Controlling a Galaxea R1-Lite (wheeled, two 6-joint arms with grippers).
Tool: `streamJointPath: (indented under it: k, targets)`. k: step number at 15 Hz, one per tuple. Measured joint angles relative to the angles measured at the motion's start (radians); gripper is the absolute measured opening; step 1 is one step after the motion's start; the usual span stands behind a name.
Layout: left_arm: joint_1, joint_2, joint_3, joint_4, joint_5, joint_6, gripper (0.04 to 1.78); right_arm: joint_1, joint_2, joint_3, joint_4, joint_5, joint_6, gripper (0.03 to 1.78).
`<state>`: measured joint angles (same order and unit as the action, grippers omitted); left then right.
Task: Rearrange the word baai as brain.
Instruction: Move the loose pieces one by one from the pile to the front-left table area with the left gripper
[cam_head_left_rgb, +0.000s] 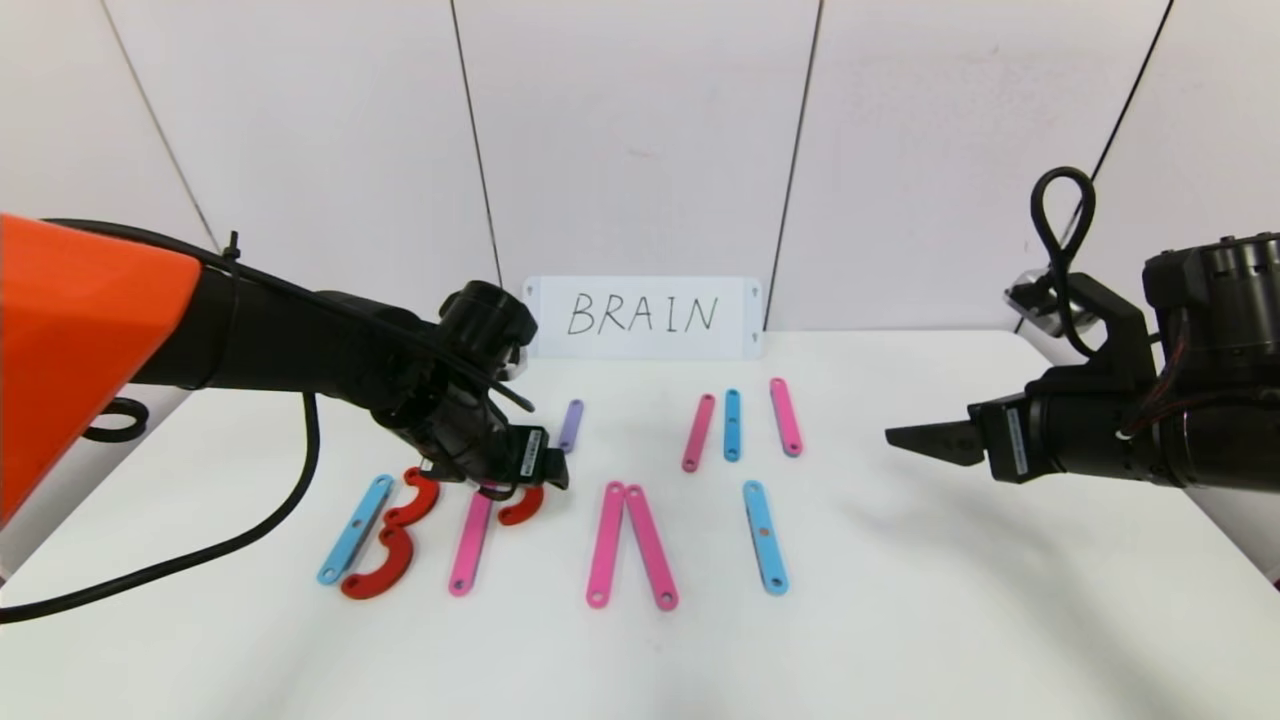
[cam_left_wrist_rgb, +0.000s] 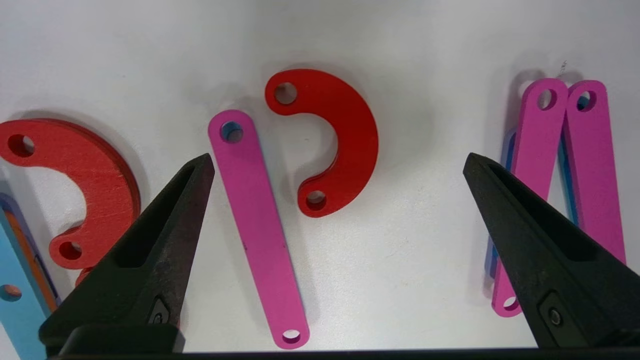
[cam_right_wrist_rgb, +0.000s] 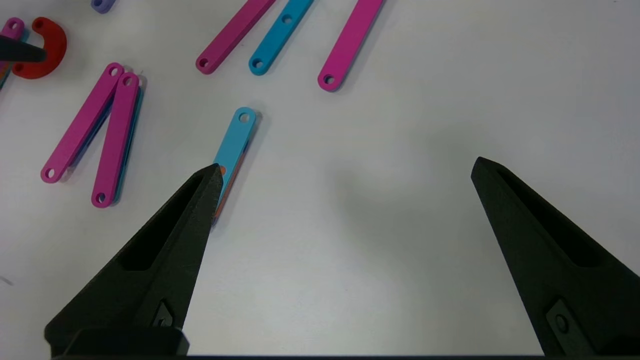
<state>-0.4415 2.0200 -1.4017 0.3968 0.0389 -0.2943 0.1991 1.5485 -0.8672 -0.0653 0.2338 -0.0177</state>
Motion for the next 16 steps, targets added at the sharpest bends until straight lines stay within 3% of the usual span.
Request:
streamJointPath:
  k: [4,8,16]
  targets:
    - [0.027,-0.028,0.104,-0.12,-0.015,0.001,1.75,0.0,0.007,0.0,0.0,0.0,0.0,1.74]
    - [0.036,-0.036,0.122,-0.126,-0.085,0.0,1.75,0.0,0.012,0.0,-0.011,-0.001,0.0,1.74]
    - [0.039,-0.032,0.118,-0.127,-0.097,0.001,1.75,0.0,0.013,0.002,-0.012,-0.001,0.0,1.74]
